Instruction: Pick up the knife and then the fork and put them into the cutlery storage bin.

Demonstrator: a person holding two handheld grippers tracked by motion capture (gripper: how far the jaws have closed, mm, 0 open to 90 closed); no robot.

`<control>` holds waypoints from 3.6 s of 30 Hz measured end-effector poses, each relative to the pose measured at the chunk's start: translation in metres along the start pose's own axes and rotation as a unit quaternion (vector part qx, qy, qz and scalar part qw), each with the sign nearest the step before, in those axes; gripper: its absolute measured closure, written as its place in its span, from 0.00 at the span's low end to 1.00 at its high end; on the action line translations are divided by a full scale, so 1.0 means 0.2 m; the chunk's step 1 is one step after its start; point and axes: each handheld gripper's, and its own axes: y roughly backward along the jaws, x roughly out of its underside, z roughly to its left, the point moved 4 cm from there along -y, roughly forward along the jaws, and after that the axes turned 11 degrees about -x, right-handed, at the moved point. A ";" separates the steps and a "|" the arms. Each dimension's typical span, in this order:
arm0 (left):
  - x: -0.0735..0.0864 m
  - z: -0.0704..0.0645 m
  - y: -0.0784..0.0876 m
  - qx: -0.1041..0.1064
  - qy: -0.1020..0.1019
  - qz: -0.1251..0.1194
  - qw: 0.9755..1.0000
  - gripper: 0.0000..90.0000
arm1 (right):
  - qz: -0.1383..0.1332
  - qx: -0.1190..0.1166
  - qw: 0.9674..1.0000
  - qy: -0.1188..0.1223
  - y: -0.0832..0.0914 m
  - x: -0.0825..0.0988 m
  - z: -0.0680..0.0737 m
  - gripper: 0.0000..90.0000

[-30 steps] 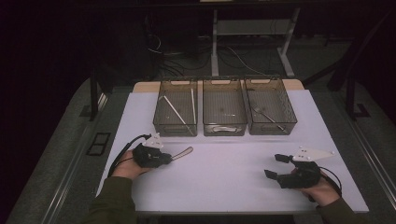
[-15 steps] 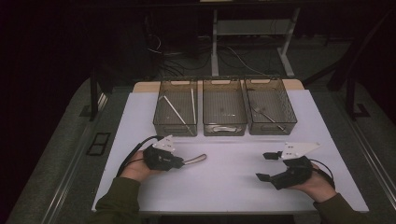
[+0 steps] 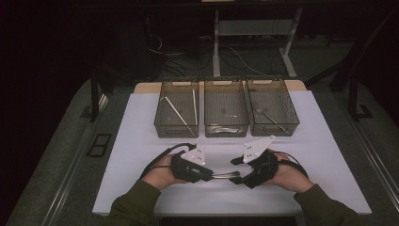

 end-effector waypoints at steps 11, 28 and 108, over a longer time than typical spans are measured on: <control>-0.13 -0.05 -0.04 0.019 -0.046 -0.012 0.999 0.87 | 0.059 -0.058 0.996 0.018 -0.17 -0.02 0.02 0.74; -0.13 -0.06 -0.06 0.016 -0.060 -0.011 0.998 0.86 | 0.072 -0.064 0.995 0.015 -0.18 -0.02 0.03 0.87; 0.34 0.09 0.20 -0.198 0.201 -0.091 0.955 0.00 | -0.058 0.249 0.896 -0.363 0.64 0.44 -1.03 0.87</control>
